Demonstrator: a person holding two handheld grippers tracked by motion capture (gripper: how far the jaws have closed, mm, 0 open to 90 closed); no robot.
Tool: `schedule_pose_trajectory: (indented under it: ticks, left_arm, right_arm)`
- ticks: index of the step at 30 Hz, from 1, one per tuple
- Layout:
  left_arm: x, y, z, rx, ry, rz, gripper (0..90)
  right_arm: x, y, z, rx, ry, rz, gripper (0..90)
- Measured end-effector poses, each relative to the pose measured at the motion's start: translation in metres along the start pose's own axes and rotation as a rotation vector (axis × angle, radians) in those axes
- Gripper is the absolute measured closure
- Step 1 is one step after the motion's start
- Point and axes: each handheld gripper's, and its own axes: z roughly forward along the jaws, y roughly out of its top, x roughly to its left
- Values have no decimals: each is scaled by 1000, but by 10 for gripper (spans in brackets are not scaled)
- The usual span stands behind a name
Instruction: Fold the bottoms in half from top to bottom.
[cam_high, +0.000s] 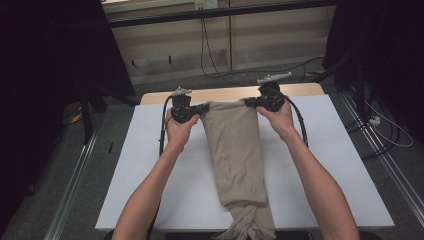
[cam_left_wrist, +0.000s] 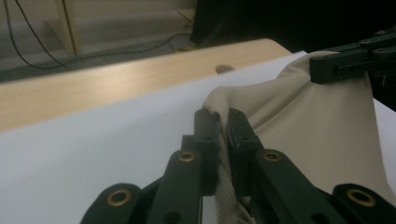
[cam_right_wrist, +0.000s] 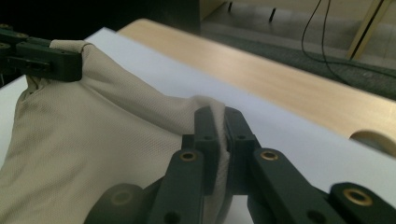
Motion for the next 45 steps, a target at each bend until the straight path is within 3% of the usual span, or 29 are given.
schedule_pose_trajectory:
  ticks: [4,11,14,16,17,18,19,20,21,23,26,27,29,31,36,38,41,45]
  left_arm:
    - [7,21,7,-13,29,0,849]
    - [27,55,22,-57,67,-45,849]
    - [35,68,27,-55,84,-34,849]
    - [39,73,32,-79,100,-41,840]
    - [40,73,35,-78,124,-50,800]
    - [42,71,36,-76,155,-55,668]
    - [44,66,38,-64,152,-79,517]
    - [45,60,39,-27,145,-82,444]
    - [45,55,38,-12,156,-59,441]
    - [45,47,35,11,156,-39,386]
    - [40,33,24,14,147,-48,287]
    - [36,29,21,15,150,-36,251]
    - [26,18,14,23,123,-18,217]
    - [16,7,6,41,114,7,201]
    - [-8,-29,-23,75,40,67,154]
    - [-17,-43,-38,84,-6,73,125]
    - [-30,-67,-57,89,-26,92,122]
    - [-40,-92,-72,118,-25,102,122]
  right_arm:
    - [-5,18,5,-29,-32,17,860]
    - [-12,59,13,-56,-89,34,860]
    - [-14,76,19,-60,-119,29,858]
    - [-18,84,24,-58,-146,44,824]
    - [-20,88,27,-76,-187,56,735]
    - [-22,88,30,-82,-218,81,606]
    - [-23,87,32,-78,-235,102,527]
    - [-23,84,33,-67,-242,92,509]
    - [-24,80,35,-30,-247,84,458]
    - [-23,73,32,-23,-209,87,428]
    - [-11,57,23,-32,-141,46,436]
    - [-2,49,19,-22,-92,33,442]
    - [14,36,11,-26,-54,-7,466]
    - [34,19,-1,-21,24,-29,504]
    - [97,-43,-37,72,205,-181,588]
    - [118,-70,-49,94,204,-219,600]
    - [142,-109,-61,168,290,-254,591]
    - [169,-131,-58,215,352,-314,532]
